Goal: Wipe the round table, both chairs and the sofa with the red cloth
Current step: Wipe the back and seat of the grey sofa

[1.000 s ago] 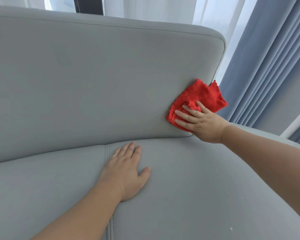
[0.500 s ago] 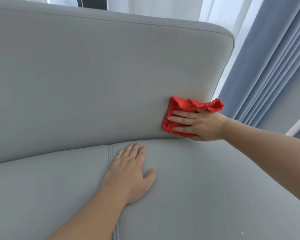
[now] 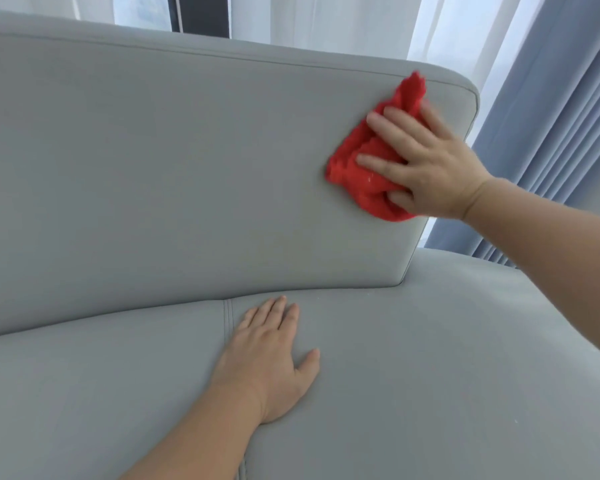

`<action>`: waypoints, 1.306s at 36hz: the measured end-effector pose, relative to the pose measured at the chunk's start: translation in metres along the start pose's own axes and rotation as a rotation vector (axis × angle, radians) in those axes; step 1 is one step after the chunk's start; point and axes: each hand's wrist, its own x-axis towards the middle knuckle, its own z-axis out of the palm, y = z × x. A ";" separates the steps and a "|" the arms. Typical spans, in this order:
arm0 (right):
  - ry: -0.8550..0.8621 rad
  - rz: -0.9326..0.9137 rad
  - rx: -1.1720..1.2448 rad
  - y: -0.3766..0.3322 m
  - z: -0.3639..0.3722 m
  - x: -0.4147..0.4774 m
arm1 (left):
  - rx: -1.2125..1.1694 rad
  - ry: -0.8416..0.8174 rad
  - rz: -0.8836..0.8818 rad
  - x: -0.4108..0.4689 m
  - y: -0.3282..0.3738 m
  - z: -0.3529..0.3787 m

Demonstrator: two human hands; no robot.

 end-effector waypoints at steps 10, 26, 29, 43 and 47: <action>0.002 0.251 0.018 -0.018 -0.001 0.019 | 0.004 -0.018 -0.004 0.000 0.001 -0.004; 0.197 0.399 0.103 -0.079 0.030 0.008 | -0.014 -0.025 -0.001 -0.001 0.001 -0.003; 0.147 0.269 0.163 -0.094 0.038 0.001 | -0.019 -0.009 0.001 -0.001 0.001 -0.001; -0.247 -0.269 0.148 -0.124 0.052 -0.033 | -0.033 0.056 0.024 -0.001 0.000 0.002; -0.180 -0.257 0.112 -0.108 0.046 -0.014 | -0.035 0.055 0.023 -0.001 -0.001 0.001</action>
